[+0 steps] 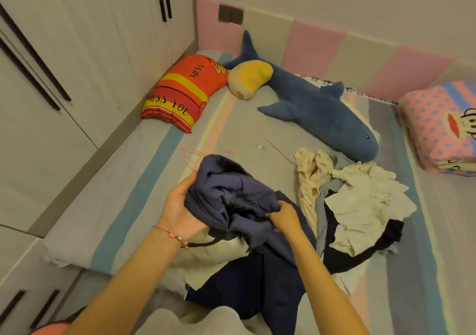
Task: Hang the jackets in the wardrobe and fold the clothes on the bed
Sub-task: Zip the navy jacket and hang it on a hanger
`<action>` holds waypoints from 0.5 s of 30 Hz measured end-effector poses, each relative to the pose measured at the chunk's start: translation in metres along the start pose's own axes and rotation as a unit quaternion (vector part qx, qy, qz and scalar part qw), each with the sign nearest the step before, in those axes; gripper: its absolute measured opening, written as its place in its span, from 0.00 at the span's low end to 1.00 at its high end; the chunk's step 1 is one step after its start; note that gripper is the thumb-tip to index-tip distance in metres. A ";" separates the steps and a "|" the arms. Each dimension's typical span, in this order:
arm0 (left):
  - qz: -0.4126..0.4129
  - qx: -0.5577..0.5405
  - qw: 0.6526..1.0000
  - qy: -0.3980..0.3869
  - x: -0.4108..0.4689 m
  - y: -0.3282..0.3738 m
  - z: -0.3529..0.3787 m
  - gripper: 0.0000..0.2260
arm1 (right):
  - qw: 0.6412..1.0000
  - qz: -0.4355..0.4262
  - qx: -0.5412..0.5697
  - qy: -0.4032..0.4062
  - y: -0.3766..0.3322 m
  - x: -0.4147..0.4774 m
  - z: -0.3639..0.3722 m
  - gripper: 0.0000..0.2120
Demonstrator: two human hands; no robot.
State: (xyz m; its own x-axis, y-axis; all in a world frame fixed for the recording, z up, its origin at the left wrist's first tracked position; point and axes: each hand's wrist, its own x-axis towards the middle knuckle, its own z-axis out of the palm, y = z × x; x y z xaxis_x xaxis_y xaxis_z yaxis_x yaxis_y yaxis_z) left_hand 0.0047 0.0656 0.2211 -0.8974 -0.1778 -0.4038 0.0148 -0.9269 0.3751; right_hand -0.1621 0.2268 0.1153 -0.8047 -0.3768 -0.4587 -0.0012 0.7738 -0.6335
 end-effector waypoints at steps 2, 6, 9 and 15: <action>0.049 0.091 0.988 0.114 0.005 0.014 -0.008 0.12 | 0.995 -0.005 0.083 0.062 -0.007 0.004 -0.013 0.04; 0.080 0.149 0.949 0.266 0.023 0.035 -0.044 0.11 | 0.942 -0.058 0.293 0.154 -0.043 -0.004 -0.043 0.10; 0.029 0.128 0.942 0.310 0.038 0.025 -0.057 0.12 | 0.911 -0.051 0.388 0.128 -0.056 -0.012 -0.049 0.11; 0.025 0.391 0.837 0.383 0.054 0.011 -0.068 0.49 | 0.881 0.078 0.464 0.050 -0.052 -0.007 -0.048 0.14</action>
State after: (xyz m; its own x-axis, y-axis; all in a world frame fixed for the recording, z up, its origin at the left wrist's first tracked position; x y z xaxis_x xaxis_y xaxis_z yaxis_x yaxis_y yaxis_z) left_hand -0.0132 0.0231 0.1471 -0.3544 -0.6471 -0.6750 -0.5172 -0.4657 0.7181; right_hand -0.1848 0.2137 0.1810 -0.8002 -0.2203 -0.5578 0.5628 0.0458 -0.8254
